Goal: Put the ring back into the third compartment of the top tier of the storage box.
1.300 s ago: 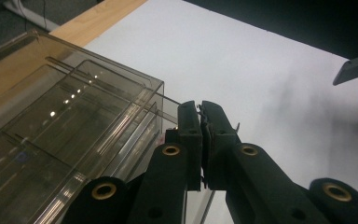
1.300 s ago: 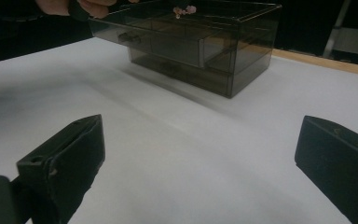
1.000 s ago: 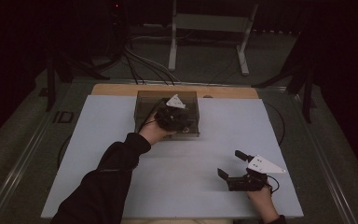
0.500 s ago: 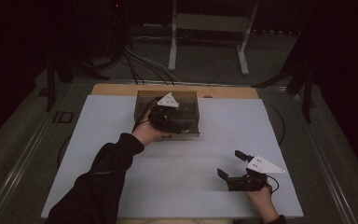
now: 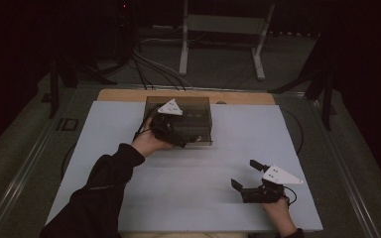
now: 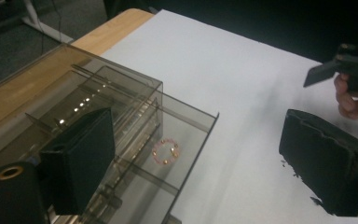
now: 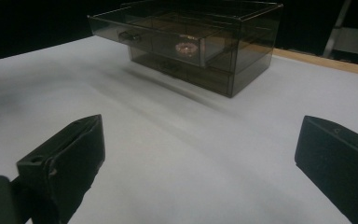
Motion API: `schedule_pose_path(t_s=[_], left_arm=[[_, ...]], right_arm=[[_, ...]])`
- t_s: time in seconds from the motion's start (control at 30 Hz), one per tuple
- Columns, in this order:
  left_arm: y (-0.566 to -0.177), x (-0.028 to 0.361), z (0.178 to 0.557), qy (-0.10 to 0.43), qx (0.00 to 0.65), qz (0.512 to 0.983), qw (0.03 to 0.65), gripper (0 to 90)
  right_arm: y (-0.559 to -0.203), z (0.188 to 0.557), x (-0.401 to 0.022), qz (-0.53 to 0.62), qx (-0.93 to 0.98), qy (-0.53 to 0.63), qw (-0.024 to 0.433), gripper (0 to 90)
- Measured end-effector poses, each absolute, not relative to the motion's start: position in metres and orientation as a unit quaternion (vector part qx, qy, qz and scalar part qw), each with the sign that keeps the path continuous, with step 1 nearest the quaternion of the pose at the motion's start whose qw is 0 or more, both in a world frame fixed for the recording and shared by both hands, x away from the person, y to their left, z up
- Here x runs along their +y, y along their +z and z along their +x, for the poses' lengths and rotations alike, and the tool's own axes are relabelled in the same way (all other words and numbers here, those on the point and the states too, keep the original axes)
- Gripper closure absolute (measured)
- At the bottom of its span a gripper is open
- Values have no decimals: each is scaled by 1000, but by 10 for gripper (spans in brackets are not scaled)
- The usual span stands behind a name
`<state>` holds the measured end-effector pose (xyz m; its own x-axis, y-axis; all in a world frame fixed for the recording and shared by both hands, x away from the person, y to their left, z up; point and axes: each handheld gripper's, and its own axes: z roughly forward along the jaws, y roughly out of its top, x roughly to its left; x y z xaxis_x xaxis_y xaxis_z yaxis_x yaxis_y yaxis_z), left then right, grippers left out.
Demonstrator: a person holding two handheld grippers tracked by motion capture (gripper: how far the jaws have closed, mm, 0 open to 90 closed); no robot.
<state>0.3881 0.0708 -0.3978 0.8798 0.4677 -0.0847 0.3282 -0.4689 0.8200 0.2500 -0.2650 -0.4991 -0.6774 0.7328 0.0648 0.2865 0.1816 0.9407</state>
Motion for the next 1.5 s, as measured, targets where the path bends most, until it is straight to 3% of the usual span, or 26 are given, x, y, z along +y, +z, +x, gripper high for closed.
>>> schedule_pose_path(t_s=[0.1,0.87,1.5], left_arm=[[-399,75,386,68,227,857,458,3],[-396,134,362,86,246,841,475,0],[-418,187,328,112,282,821,483,0]], right_arm=[[-499,250,-265,345,741,538,207,18],[-499,250,-264,346,741,536,207,17],[-499,250,-263,346,741,536,208,18]])
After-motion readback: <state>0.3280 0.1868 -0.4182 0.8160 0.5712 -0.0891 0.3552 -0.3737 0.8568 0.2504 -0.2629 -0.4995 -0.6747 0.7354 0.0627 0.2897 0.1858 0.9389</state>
